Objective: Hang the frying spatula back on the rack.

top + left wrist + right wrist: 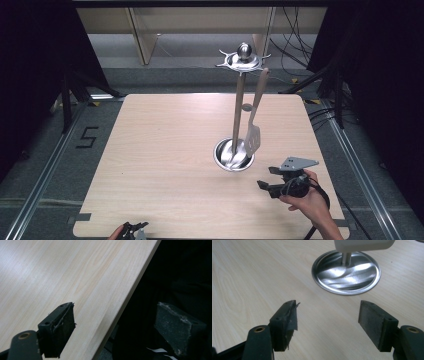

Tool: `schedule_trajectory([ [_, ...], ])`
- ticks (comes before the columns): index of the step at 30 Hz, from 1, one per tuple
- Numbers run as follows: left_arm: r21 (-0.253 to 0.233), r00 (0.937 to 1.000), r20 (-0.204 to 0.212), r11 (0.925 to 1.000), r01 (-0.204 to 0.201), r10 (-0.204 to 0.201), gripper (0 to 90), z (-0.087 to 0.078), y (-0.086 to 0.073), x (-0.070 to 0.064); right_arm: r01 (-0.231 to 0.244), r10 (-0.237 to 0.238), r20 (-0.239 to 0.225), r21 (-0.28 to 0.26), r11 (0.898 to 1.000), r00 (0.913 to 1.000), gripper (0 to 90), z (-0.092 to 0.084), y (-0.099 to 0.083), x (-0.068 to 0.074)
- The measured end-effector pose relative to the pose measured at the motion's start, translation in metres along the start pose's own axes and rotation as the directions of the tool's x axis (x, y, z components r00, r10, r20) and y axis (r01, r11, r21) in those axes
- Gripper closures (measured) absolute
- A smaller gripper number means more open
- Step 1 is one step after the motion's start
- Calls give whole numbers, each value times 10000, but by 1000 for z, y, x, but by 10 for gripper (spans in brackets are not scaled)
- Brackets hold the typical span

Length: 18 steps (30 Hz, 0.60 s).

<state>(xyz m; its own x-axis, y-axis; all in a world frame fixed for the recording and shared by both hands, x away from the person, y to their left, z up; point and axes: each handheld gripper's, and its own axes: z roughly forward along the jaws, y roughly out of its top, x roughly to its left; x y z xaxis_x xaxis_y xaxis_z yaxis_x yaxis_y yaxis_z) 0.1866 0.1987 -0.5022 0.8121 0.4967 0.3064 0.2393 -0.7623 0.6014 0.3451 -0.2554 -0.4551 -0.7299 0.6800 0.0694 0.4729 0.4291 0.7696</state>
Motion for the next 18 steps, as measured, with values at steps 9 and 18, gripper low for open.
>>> schedule_trajectory([
  [9,-5,9999,101,10000,-13,13,155,0,0,0,-103,106,-147,196,9998,9998,316,-2,-11,4],
  [18,49,10000,66,10000,-61,61,155,1,0,0,-107,112,-203,227,9997,9997,311,-2,-26,9],
])
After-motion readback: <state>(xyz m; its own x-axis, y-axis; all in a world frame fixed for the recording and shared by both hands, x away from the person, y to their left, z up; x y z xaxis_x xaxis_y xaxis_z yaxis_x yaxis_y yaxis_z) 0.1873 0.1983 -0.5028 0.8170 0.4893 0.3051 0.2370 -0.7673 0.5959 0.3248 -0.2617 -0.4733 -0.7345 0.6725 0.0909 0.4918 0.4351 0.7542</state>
